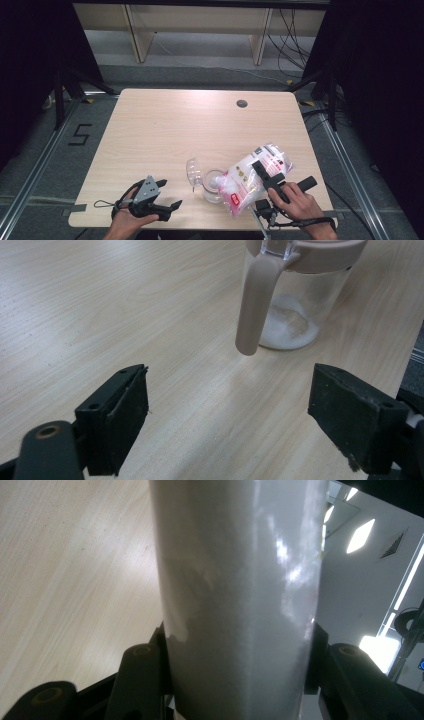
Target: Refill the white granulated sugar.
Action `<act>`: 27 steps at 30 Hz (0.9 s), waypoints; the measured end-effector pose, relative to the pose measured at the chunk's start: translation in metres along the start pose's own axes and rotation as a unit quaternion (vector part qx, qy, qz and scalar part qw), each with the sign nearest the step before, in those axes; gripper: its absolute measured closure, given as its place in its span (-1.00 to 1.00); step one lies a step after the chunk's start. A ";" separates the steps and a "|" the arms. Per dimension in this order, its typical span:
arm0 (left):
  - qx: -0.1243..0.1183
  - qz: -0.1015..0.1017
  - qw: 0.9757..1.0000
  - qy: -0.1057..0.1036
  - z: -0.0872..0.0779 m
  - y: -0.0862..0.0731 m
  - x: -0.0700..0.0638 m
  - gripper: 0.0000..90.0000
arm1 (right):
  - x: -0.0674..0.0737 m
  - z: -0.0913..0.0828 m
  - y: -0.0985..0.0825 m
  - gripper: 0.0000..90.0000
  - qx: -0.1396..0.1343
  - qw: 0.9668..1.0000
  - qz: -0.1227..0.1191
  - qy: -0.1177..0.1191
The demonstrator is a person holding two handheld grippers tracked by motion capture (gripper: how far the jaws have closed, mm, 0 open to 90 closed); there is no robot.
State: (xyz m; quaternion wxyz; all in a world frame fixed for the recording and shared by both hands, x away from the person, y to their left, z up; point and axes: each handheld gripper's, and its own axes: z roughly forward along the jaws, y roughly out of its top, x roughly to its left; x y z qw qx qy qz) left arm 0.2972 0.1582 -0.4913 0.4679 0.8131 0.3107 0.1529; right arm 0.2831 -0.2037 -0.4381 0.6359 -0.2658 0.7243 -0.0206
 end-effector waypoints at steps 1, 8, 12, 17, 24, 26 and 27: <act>0.001 0.003 1.000 0.000 0.000 0.000 0.000 -0.64 | 0.000 0.000 0.000 0.20 -0.001 1.000 -0.002 0.000; 0.002 0.001 1.000 0.002 -0.001 0.000 -0.001 -0.64 | 0.000 0.000 0.000 0.21 0.001 1.000 0.005 -0.001; 0.002 0.001 1.000 0.001 -0.001 0.000 0.000 -0.64 | 0.001 0.000 0.000 0.21 -0.001 1.000 0.004 0.000; -0.001 -0.001 1.000 0.002 0.000 0.000 0.000 -0.64 | 0.000 0.000 0.000 0.21 -0.001 1.000 0.005 0.002; 0.002 0.000 1.000 0.002 0.000 0.000 -0.001 -0.64 | 0.001 0.000 0.000 0.22 -0.002 1.000 0.007 0.002; 0.002 0.000 1.000 0.002 0.000 0.000 -0.001 -0.64 | 0.000 0.000 0.000 0.22 -0.001 1.000 0.007 0.001; 0.003 0.001 1.000 0.002 -0.001 0.000 -0.001 -0.64 | 0.000 0.000 0.000 0.22 -0.001 1.000 0.007 0.001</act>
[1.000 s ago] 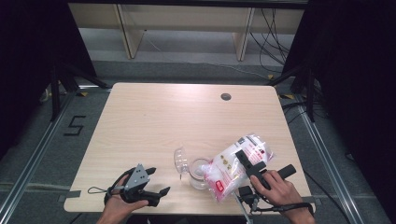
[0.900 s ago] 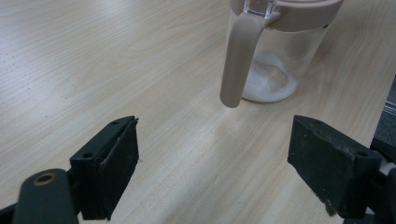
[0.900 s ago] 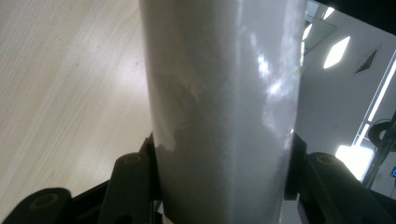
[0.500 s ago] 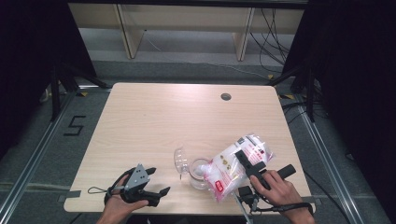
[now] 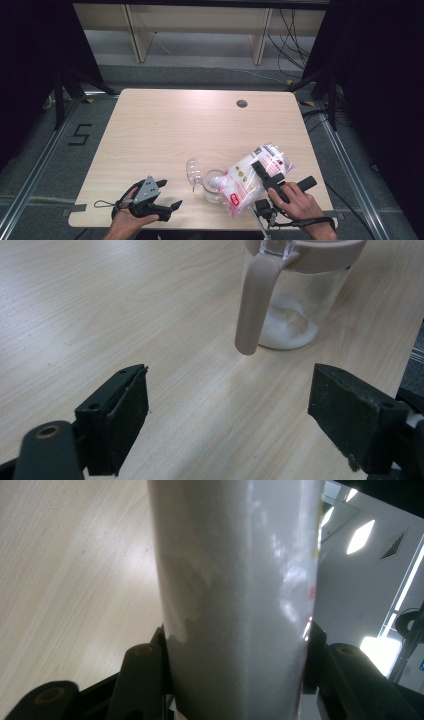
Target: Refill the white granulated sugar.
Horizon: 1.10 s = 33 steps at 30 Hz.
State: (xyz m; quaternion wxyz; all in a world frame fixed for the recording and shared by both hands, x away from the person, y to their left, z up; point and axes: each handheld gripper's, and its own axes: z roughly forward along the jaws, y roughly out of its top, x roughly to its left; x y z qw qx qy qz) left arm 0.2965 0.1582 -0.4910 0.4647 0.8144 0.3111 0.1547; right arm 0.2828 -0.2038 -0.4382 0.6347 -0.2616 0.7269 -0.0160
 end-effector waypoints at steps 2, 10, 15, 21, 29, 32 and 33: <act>-0.001 -0.001 1.000 0.000 0.000 0.000 0.000 -0.64 | 0.000 0.000 0.000 0.22 -0.001 1.000 -0.002 -0.001; 0.000 -0.001 1.000 0.000 0.000 0.000 0.000 -0.64 | -0.001 0.000 0.000 0.23 0.000 1.000 -0.004 0.000; 0.000 0.000 1.000 -0.001 0.000 0.000 0.000 -0.64 | 0.000 0.000 0.000 0.24 -0.002 1.000 -0.004 0.001; -0.001 -0.001 1.000 0.000 0.000 0.000 0.000 -0.64 | -0.001 0.001 -0.001 0.24 -0.003 1.000 -0.007 0.001; 0.000 0.000 1.000 -0.003 0.000 0.000 0.000 -0.64 | 0.000 0.000 0.000 0.25 -0.001 1.000 -0.003 0.001; 0.000 0.001 1.000 -0.002 0.000 0.000 0.000 -0.64 | 0.000 0.000 0.000 0.25 -0.001 1.000 -0.002 0.001; 0.000 0.003 1.000 -0.003 0.000 0.000 0.000 -0.64 | 0.000 0.000 0.000 0.25 -0.001 1.000 -0.002 0.001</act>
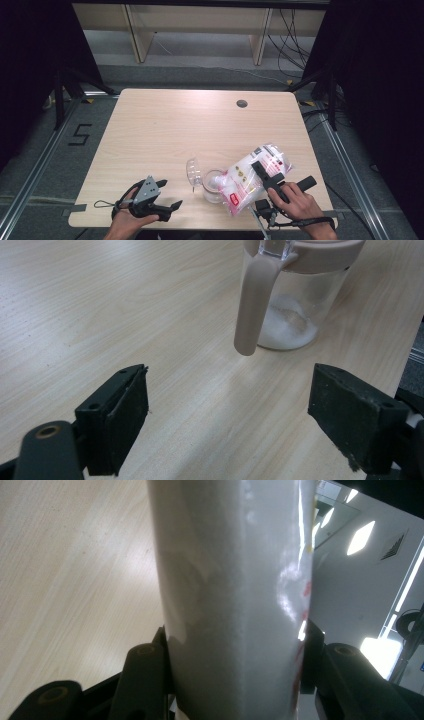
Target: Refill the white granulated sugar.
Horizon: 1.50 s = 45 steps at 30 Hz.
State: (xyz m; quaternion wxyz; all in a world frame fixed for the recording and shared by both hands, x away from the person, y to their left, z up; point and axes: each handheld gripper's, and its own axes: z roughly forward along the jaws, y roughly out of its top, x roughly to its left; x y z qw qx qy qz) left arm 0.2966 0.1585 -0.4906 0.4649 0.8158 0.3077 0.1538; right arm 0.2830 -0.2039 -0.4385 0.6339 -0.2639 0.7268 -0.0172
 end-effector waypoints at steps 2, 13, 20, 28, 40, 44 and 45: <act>-0.001 -0.003 1.000 0.000 0.000 0.000 0.000 -0.64 | 0.000 0.000 0.000 0.25 -0.001 1.000 0.000 0.000; -0.001 -0.003 1.000 0.001 0.000 0.000 0.000 -0.64 | 0.000 0.000 0.000 0.25 -0.002 1.000 0.001 -0.002; 0.000 -0.002 1.000 0.001 0.000 0.000 0.000 -0.64 | -0.001 0.001 0.001 0.25 -0.003 1.000 0.000 0.000; 0.000 -0.002 1.000 0.001 0.000 0.000 0.000 -0.64 | -0.002 0.002 0.001 0.26 -0.004 1.000 -0.001 -0.002; 0.000 -0.001 1.000 0.001 0.000 0.000 0.000 -0.64 | -0.003 0.002 0.001 0.26 -0.006 1.000 -0.003 -0.003; 0.001 -0.001 1.000 -0.002 0.000 0.000 0.000 -0.64 | -0.002 0.001 0.001 0.27 -0.003 1.000 -0.004 -0.003; 0.001 -0.001 1.000 -0.002 0.000 0.000 0.000 -0.64 | -0.002 0.001 0.001 0.27 -0.003 1.000 -0.004 -0.003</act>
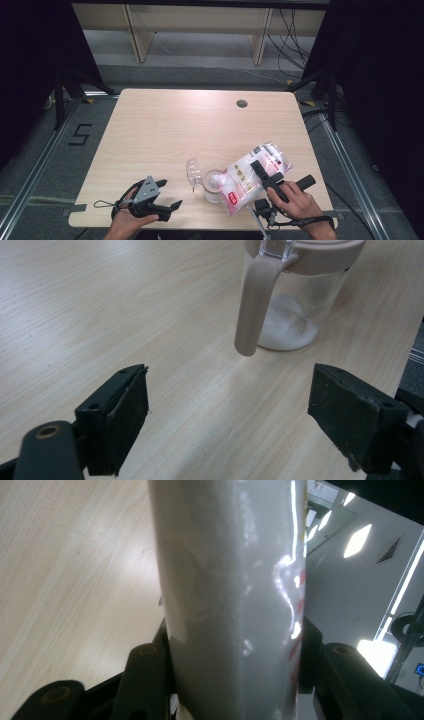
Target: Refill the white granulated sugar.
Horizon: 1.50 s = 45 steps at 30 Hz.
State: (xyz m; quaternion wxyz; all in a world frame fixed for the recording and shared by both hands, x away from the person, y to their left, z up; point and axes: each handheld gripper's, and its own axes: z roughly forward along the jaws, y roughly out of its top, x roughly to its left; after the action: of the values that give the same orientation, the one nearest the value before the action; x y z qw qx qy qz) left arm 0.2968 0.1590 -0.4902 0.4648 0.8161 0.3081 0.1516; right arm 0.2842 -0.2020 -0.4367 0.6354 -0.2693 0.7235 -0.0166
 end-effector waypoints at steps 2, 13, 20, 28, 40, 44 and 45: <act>0.000 0.000 1.000 0.000 0.000 0.000 0.000 -0.64 | 0.000 0.000 0.000 0.28 0.001 1.000 -0.001 -0.002; 0.000 0.000 1.000 0.000 0.000 0.000 0.000 -0.64 | -0.002 -0.002 0.000 0.29 0.001 1.000 -0.009 -0.004; -0.001 0.001 1.000 0.002 0.000 0.000 0.000 -0.64 | -0.001 -0.002 0.000 0.29 0.002 1.000 -0.007 -0.002; -0.001 0.000 1.000 0.002 0.000 0.000 0.000 -0.64 | -0.001 -0.002 -0.001 0.30 0.001 1.000 -0.006 -0.001; -0.002 0.001 1.000 0.002 0.000 0.000 0.000 -0.64 | -0.001 -0.001 -0.001 0.31 -0.002 1.000 -0.007 -0.006; -0.002 0.000 1.000 0.001 0.000 0.000 0.000 -0.64 | 0.000 -0.001 -0.001 0.32 -0.002 1.000 -0.006 -0.003; 0.000 0.001 1.000 0.000 0.000 0.000 0.001 -0.64 | 0.000 -0.001 -0.001 0.32 -0.002 1.000 -0.006 -0.003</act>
State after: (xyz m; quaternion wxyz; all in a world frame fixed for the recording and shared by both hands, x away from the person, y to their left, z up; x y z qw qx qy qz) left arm 0.2973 0.1592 -0.4905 0.4646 0.8163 0.3077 0.1520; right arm 0.2837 -0.2034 -0.4359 0.6368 -0.2751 0.7200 -0.0183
